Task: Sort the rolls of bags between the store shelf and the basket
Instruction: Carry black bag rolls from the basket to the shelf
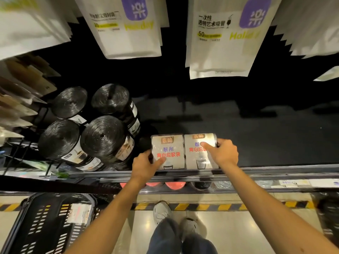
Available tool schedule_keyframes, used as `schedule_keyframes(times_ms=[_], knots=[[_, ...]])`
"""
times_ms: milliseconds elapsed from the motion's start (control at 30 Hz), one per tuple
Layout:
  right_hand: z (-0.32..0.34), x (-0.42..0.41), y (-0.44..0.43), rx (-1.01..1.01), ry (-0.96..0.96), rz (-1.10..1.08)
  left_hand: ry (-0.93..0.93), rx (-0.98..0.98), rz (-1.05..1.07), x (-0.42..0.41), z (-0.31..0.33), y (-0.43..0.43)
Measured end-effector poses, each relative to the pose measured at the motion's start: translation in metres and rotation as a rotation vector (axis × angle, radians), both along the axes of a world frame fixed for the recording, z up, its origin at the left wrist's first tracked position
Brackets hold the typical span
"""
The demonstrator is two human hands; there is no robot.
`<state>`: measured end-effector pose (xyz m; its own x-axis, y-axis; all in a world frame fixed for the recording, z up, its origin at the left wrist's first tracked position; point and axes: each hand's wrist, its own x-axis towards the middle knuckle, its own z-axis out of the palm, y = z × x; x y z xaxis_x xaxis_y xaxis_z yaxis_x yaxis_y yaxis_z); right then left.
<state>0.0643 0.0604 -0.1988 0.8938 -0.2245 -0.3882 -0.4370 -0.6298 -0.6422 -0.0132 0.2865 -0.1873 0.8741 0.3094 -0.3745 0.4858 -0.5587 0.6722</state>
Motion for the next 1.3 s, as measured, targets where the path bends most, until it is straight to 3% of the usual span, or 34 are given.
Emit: schedule_keyframes(times_ms=[233,600,767,867,1033,1300], knots=[[0.0,-0.025,-0.001,-0.078,-0.106,0.151,0.0,0.272,-0.02,-0.01,-0.004,-0.012],[0.0,-0.025,-0.007,-0.017,-0.08,0.249,-0.01,0.15,0.051,-0.002,0.002,-0.008],[0.018,-0.016,-0.016,-0.026,0.005,0.363,0.02,0.112,-0.024,-0.012,0.015,-0.009],[0.033,-0.032,-0.011,-0.044,-0.048,0.381,-0.001,0.157,-0.077,-0.023,0.035,-0.007],[0.053,-0.079,0.01,-0.216,-0.165,0.657,0.003,0.188,-0.162,-0.057,0.07,0.001],[0.092,-0.132,0.087,-0.167,-0.235,0.925,0.068,0.222,-0.109,-0.146,0.1,0.048]])
